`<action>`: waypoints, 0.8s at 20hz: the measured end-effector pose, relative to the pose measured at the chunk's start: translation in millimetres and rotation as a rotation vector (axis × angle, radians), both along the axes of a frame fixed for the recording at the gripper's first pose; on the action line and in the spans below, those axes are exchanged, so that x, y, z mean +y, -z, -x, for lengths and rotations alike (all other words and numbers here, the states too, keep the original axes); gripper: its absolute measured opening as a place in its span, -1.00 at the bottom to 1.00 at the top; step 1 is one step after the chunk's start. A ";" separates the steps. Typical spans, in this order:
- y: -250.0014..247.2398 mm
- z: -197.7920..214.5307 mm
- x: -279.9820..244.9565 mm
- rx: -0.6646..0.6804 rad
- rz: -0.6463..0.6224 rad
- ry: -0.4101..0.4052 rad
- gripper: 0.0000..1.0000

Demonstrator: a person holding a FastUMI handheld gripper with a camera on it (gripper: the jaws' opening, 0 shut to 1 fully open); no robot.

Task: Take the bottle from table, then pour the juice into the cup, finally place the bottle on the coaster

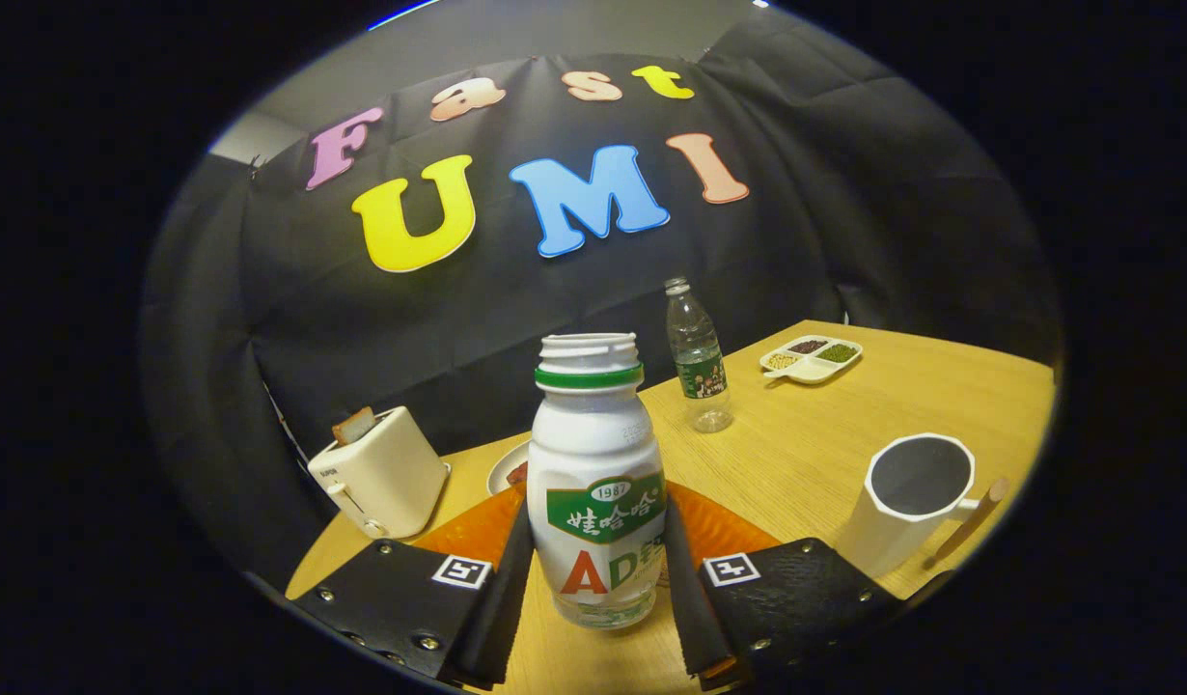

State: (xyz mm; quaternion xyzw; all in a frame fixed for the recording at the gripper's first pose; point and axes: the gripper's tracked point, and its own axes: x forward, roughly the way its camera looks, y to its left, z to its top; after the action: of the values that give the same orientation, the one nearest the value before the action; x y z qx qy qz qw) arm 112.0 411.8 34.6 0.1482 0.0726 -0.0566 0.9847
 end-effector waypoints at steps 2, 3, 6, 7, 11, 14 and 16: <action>3.7 -0.3 0.8 0.016 0.081 0.006 0.31; 3.9 -1.4 -0.1 0.021 0.120 0.008 0.31; 4.0 -11.4 -1.1 0.027 0.197 0.003 0.31; 3.4 -14.5 -2.2 0.028 0.214 0.004 0.31; 4.2 -30.6 -6.6 0.032 0.269 0.001 0.31; 7.3 -35.7 -9.5 0.038 0.280 0.000 0.31; 8.9 -41.2 -14.0 0.033 0.274 0.003 0.31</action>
State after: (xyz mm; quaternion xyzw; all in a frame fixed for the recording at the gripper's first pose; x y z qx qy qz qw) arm 153.2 397.8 25.7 0.0115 0.0801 -0.0697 0.9943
